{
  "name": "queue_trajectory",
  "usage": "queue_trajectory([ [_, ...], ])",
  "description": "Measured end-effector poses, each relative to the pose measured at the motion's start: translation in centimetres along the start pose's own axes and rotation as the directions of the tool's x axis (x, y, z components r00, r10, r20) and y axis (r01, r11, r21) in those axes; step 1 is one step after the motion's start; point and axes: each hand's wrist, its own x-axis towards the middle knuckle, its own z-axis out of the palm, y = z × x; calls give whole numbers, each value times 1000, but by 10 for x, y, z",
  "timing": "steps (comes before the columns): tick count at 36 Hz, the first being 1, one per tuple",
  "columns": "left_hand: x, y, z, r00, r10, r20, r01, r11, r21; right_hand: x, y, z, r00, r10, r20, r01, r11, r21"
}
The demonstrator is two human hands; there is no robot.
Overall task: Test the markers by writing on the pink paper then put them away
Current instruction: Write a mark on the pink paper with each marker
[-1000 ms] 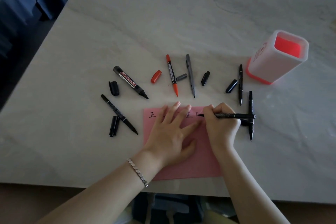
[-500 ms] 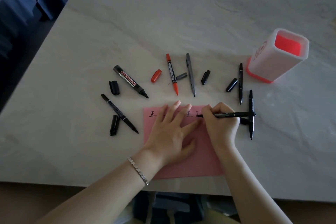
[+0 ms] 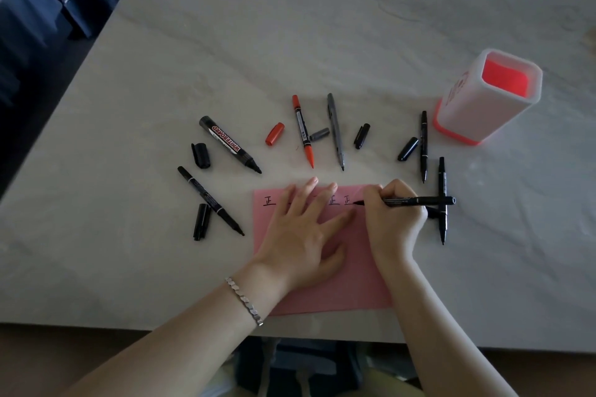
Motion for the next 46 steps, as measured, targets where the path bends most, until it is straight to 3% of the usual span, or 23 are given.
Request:
queue_trajectory([
  [7, -2, 0, -1, 999, 15, -30, -15, 1000, 7, 16, -9, -12, 987, 159, -8, -157, 977, 144],
  [11, -3, -2, 2, 999, 30, -21, -29, 1000, 12, 55, -29, -35, 972, 202, 124, -185, 974, -132],
  [16, -3, -2, 4, 999, 24, -37, -25, 1000, -8, 104, -42, -41, 937, 154, 313, 17, 876, -482],
  [20, -2, -3, 3, 999, 30, -34, -30, 1000, 4, 117, -49, -23, 892, 127, 434, 173, 791, -587],
  [25, -2, -2, 1, 1000, 22, -10, -22, 1000, 8, 120, -49, 2, 862, 151, 483, 231, 732, -641],
  [28, -3, -2, 1, 1000, 21, -4, -21, 1000, 5, 116, -45, 7, 857, 148, 494, 246, 724, -644],
  [35, -3, -3, 2, 999, 28, -15, -28, 1000, -1, 126, -33, -20, 923, 94, 372, 174, 761, -625],
  [38, -3, -3, 1, 999, 32, -20, -32, 999, 14, 139, -26, -38, 948, 120, 294, 133, 691, -711],
  [41, -2, -3, 1, 999, 33, -19, -33, 999, 8, 148, -20, -44, 924, 260, 281, 78, 591, -803],
  [46, -3, -3, 0, 999, 32, -10, -32, 999, 18, 147, -17, -37, 894, 291, 340, 159, 503, -849],
])
